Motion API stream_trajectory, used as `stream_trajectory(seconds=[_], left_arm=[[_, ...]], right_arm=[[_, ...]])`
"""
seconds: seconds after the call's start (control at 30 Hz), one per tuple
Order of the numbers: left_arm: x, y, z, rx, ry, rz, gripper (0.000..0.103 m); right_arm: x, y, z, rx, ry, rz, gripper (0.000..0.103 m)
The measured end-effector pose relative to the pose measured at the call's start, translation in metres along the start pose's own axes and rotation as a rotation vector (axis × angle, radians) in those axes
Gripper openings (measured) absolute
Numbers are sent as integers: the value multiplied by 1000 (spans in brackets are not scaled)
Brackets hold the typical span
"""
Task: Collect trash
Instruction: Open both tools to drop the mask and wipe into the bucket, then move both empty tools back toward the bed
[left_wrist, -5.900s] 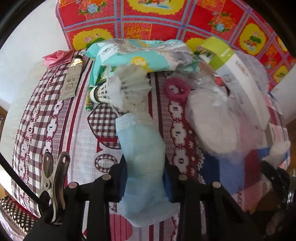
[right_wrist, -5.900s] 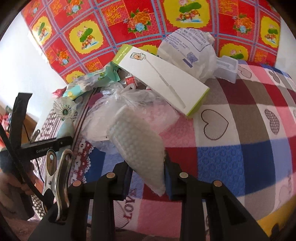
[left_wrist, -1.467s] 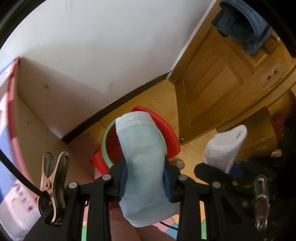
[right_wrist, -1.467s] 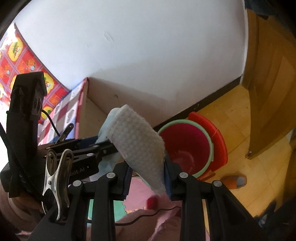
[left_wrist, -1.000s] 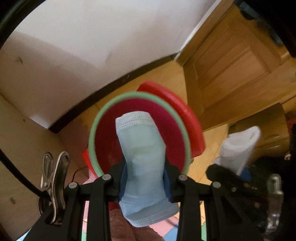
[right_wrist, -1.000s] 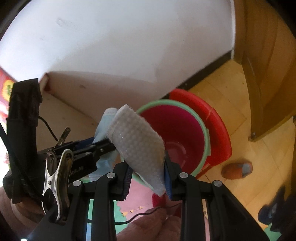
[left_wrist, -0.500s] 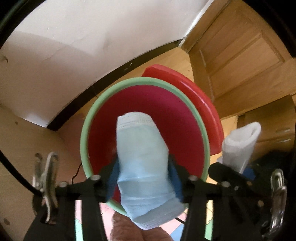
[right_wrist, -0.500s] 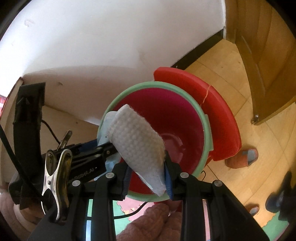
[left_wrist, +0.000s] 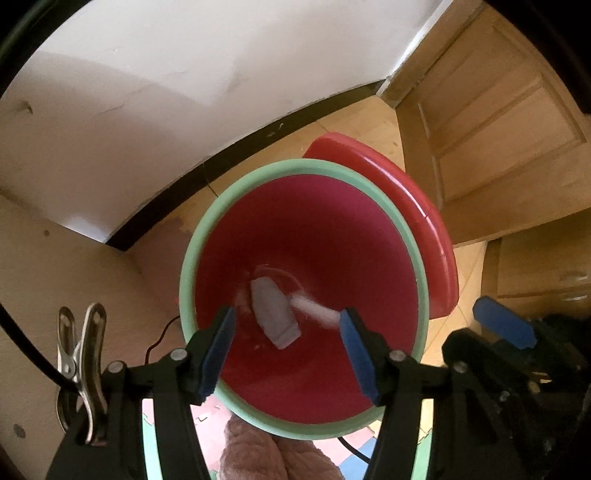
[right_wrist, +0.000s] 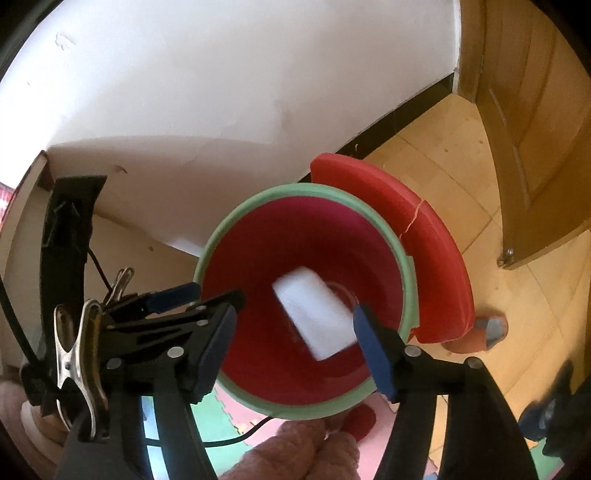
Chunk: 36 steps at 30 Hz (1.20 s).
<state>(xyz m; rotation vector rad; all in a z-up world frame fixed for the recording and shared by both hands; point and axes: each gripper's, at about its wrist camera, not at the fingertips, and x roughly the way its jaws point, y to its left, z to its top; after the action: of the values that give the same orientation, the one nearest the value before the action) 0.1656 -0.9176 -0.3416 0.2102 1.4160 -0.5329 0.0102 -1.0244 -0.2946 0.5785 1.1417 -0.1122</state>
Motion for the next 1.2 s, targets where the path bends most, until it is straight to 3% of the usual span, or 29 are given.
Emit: stream_trajectory(seconds=[0.37, 1.2], left_arm=[[-31, -14, -8, -4, -24, 4, 62], [-197, -60, -61, 37, -260, -1, 62]], right_arm=[[-30, 1, 0, -8, -40, 34, 68], [-159, 19, -22, -111, -239, 169, 68]])
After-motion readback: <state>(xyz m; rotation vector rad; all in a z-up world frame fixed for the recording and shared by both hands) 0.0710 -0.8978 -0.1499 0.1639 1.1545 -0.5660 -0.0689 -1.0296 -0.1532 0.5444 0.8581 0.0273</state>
